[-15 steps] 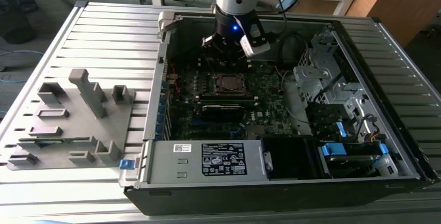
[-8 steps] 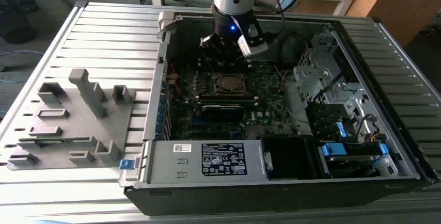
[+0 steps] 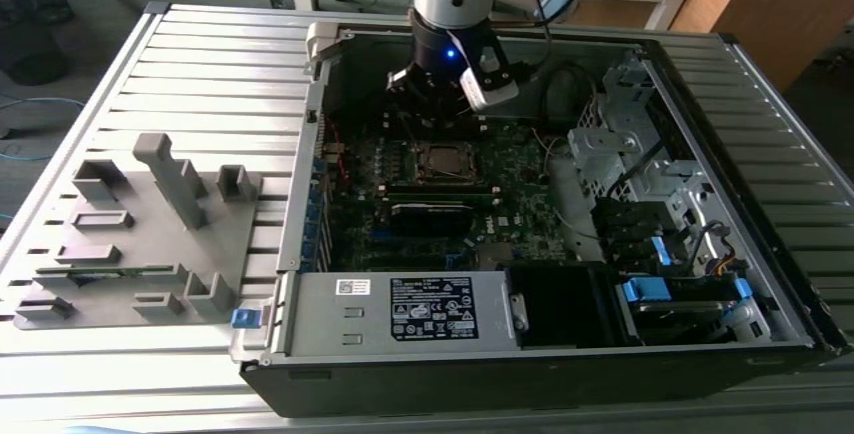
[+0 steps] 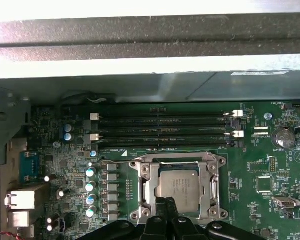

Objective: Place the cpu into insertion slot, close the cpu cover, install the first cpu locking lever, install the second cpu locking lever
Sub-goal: 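Install the first cpu locking lever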

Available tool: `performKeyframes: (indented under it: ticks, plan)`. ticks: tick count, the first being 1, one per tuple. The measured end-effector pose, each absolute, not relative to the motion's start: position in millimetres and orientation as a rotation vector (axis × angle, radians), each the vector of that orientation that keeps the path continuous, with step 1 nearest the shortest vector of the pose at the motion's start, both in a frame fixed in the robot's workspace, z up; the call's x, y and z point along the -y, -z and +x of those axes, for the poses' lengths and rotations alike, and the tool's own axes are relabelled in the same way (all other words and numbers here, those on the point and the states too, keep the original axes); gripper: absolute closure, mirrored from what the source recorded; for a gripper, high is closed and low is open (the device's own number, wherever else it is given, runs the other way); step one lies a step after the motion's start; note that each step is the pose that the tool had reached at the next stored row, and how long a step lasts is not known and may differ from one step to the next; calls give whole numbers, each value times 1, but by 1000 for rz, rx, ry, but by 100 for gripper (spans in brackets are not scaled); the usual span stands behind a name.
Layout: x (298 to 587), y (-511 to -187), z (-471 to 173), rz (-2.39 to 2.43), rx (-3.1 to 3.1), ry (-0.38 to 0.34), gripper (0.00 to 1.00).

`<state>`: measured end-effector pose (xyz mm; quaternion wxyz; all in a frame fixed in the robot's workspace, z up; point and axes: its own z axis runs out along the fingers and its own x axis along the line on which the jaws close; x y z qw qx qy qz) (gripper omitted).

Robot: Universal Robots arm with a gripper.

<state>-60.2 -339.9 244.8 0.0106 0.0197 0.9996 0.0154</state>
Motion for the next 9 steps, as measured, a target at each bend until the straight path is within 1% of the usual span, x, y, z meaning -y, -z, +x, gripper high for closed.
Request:
performKeyframes:
  ticks: [9]
  plan:
    - [340, -252, -60, 61, -3119, -48, 89]
